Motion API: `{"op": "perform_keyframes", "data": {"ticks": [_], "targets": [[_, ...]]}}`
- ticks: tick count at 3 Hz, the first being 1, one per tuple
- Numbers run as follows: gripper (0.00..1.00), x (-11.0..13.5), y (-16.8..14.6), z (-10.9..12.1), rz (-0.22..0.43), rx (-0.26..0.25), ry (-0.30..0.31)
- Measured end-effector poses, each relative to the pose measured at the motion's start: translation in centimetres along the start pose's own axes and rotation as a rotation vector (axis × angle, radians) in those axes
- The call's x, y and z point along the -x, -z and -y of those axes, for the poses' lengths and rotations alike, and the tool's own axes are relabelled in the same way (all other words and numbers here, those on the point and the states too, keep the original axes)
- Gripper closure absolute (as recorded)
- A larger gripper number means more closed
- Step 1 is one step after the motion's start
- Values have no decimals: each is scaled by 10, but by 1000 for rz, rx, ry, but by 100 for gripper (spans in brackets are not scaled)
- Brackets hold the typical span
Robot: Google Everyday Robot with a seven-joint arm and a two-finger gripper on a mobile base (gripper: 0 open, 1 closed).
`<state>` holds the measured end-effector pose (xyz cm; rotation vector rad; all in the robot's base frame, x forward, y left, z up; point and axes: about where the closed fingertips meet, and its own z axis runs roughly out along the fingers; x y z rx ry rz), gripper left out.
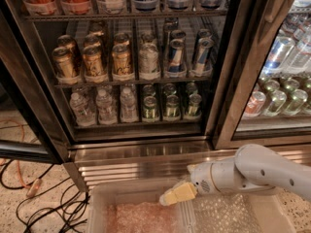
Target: Pick green can from bottom shelf of fridge
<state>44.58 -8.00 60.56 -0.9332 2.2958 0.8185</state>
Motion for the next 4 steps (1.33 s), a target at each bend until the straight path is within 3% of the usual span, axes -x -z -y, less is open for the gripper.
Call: {"op": "perform_keyframes", "data": {"ticks": [2,3,4], "targets": [[0,-2,-69,39,93,-2,-128],[0,20,-82,50,203,-74,-90],[0,50,-86,38,314,-158,-13]]}}
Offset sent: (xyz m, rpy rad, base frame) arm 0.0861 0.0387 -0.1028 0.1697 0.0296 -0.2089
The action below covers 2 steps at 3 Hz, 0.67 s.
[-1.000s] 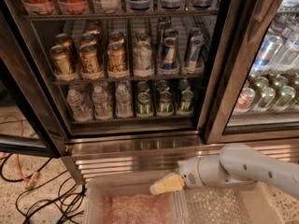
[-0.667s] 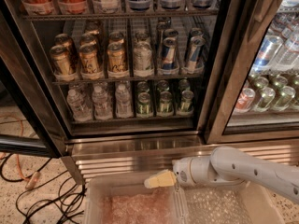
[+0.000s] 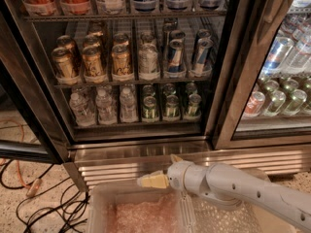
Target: Pick green can from bottom shelf of fridge
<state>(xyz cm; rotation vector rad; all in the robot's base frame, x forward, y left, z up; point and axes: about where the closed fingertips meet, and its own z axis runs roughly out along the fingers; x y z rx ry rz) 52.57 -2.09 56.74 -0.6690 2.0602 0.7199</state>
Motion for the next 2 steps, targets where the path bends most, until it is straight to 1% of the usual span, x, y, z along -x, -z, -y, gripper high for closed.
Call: {"op": "perform_keyframes", "data": {"ticks": [1,2], "targets": [[0,24,-12,3,72,-87,41],[0,22,-14,3,69,-85,33]]}}
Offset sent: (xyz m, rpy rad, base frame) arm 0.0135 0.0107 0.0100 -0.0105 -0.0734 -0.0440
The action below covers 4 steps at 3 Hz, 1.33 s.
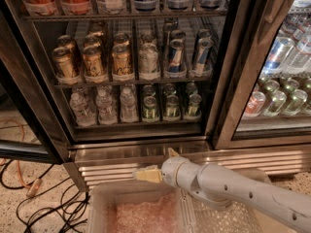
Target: Pick green can from bottom shelf of fridge
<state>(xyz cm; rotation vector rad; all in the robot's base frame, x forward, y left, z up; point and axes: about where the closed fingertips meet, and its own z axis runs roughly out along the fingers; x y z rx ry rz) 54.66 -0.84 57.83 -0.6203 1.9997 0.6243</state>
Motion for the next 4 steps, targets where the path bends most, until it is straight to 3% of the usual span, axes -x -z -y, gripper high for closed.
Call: {"op": "perform_keyframes", "data": {"ticks": [1,3,4], "targets": [[0,-5,-17,11,16,-29,-26],[0,38,-43,31,213,-178,29],[0,55,-49,31,283,-224,81]]}}
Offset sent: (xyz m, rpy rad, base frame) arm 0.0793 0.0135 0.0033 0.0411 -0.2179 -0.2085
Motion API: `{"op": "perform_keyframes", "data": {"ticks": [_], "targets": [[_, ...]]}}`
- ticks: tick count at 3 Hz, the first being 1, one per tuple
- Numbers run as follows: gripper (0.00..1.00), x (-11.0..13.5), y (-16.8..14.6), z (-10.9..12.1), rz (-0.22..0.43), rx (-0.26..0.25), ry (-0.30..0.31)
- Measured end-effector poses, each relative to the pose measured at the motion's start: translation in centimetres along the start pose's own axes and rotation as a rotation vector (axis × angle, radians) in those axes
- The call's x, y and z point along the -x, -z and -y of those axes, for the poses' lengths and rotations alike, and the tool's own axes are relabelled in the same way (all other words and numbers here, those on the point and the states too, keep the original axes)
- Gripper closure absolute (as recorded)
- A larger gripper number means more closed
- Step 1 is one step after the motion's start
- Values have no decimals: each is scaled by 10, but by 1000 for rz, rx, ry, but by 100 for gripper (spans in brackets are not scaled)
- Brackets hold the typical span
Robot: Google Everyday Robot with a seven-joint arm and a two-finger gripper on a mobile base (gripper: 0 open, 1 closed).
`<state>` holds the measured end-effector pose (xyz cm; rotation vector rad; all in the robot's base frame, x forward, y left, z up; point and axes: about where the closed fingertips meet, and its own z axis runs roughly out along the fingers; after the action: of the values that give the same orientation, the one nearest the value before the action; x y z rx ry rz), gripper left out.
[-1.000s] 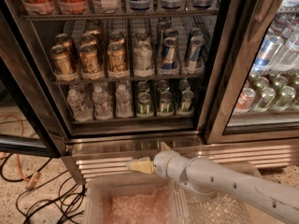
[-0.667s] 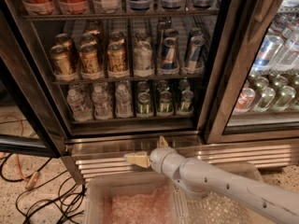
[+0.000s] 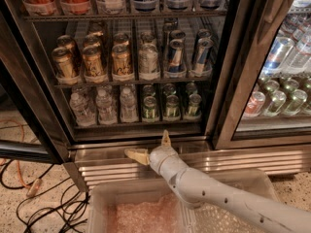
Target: Pick green can from bottom shelf of fridge
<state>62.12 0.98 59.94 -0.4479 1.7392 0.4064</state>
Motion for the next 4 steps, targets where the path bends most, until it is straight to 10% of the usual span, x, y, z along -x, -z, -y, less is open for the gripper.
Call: {"op": "perform_keyframes", "data": {"ticks": [4], "targets": [[0,6,-22,3,82,-109,18]]}}
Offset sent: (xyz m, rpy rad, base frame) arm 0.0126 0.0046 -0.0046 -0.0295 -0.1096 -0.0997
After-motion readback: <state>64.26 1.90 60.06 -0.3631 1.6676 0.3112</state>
